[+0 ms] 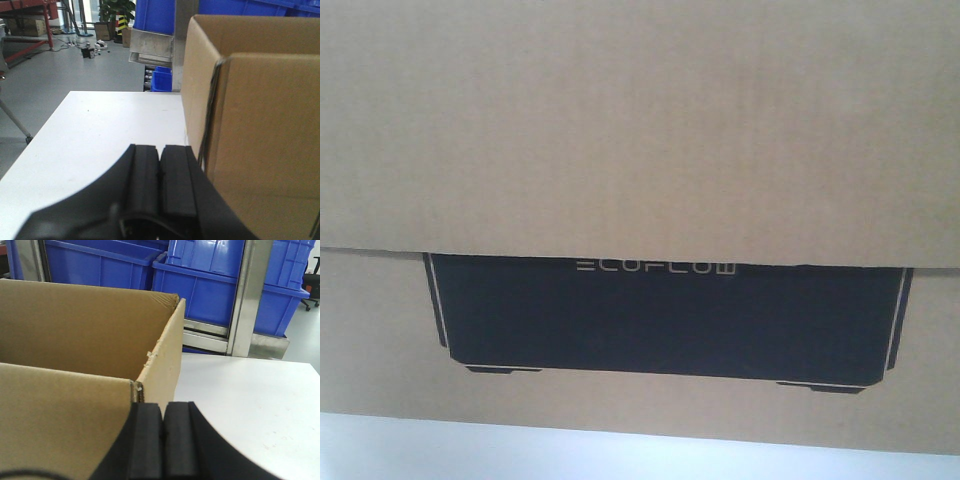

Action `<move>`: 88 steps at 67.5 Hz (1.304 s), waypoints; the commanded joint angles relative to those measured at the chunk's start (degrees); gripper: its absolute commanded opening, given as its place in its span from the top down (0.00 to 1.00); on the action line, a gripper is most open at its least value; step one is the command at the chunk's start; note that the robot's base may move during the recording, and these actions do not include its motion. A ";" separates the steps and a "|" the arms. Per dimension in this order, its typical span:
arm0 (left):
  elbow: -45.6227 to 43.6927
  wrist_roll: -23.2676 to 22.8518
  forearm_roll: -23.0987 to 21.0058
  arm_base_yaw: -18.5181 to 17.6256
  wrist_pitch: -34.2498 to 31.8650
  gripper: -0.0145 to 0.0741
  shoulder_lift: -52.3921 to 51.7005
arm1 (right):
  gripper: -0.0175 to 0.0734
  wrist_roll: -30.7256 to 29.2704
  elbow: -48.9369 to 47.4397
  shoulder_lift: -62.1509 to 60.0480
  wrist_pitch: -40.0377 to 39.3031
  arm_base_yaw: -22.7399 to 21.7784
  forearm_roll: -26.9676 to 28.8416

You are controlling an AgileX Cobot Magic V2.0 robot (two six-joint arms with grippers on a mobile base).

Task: Grab box from left shelf to table start
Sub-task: 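Open both grippers and withdraw them from the box walls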

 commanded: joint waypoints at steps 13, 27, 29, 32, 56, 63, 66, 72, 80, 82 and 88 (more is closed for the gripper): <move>8.67 0.41 -0.73 0.05 -15.85 0.95 -1.22 | 0.74 -0.31 -1.30 0.80 -5.24 0.04 -0.32; 8.95 0.41 -0.73 0.05 -15.79 0.95 -1.22 | 0.74 -0.31 -1.30 0.80 -5.19 0.04 -0.32; 8.95 0.41 -0.73 0.05 -15.79 0.95 -1.22 | 0.74 -0.31 -1.30 0.80 -5.19 0.04 -0.32; 8.95 0.41 -0.73 0.05 -15.79 0.95 -1.22 | 0.74 -0.31 -1.30 0.80 -5.19 0.04 -0.32; 8.95 0.41 -0.73 0.05 -15.79 0.95 -1.22 | 0.74 -0.31 -1.30 0.80 -5.19 0.04 -0.32; 8.95 0.41 -0.73 0.05 -15.79 0.95 -1.22 | 0.74 -0.31 -1.30 0.80 -5.19 0.04 -0.32; 8.95 0.41 -0.73 0.05 -15.79 0.95 -1.22 | 0.74 -0.31 -1.30 0.80 -5.23 0.04 -0.44; 8.95 0.41 -0.73 0.05 -15.79 0.95 -1.22 | 0.74 1.49 0.26 0.80 -6.50 -0.46 -0.75; 8.95 0.41 -0.73 0.05 -15.79 0.95 -1.22 | 0.74 3.06 4.19 0.67 -9.38 -2.05 -0.96; 8.95 0.41 -0.73 0.05 -15.79 0.95 -1.22 | 0.74 3.20 5.79 0.49 -10.22 -2.27 -0.96; 8.95 0.41 -0.73 0.05 -15.79 0.95 -1.22 | 0.74 3.34 10.48 -0.44 -14.56 -2.44 -0.96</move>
